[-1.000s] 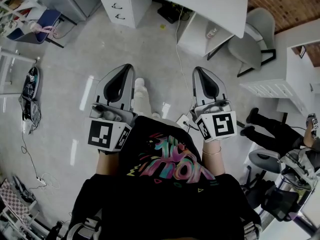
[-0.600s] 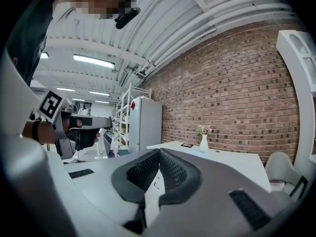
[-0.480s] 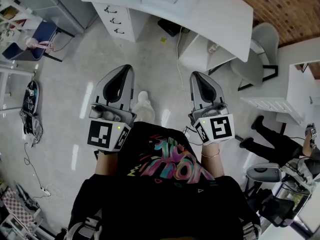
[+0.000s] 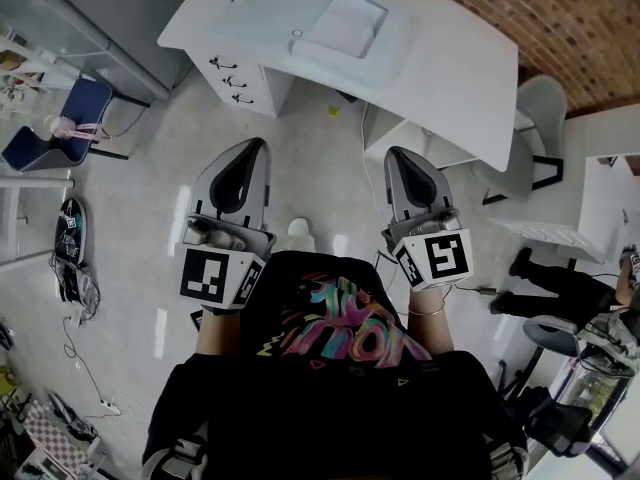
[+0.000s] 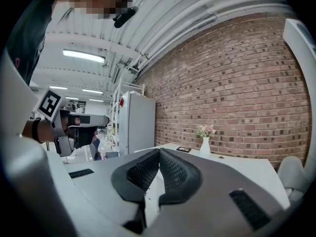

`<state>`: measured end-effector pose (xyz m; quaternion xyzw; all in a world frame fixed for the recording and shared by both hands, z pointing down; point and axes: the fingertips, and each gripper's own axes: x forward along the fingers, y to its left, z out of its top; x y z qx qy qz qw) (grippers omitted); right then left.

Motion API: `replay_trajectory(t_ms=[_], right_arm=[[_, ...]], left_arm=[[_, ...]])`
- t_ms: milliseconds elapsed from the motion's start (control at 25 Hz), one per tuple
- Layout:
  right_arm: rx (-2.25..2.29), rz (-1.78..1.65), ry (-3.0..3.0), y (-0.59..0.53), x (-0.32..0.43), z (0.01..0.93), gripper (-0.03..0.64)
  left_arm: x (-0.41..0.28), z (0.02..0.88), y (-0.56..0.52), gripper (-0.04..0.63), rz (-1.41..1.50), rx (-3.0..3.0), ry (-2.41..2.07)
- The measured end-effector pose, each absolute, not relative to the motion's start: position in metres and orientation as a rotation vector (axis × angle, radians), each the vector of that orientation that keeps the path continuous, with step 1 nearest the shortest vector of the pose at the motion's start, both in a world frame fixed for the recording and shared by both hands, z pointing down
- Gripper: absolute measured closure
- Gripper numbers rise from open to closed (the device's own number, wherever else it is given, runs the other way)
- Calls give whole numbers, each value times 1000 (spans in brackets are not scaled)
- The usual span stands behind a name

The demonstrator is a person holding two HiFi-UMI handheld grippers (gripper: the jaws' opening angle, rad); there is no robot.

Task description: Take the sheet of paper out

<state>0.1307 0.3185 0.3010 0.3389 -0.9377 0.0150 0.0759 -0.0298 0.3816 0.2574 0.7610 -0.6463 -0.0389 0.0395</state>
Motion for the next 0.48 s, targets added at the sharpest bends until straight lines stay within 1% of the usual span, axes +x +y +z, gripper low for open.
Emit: replay_trajectory(t_ms=[240, 480], right_arm=[[1088, 86, -2778, 282, 101, 304, 598], [1058, 69, -2755, 250, 88, 320, 598]], left_arm=[[-72, 264, 344, 569, -118, 2332, -1955], [-85, 278, 318, 569, -118, 2311, -1948]])
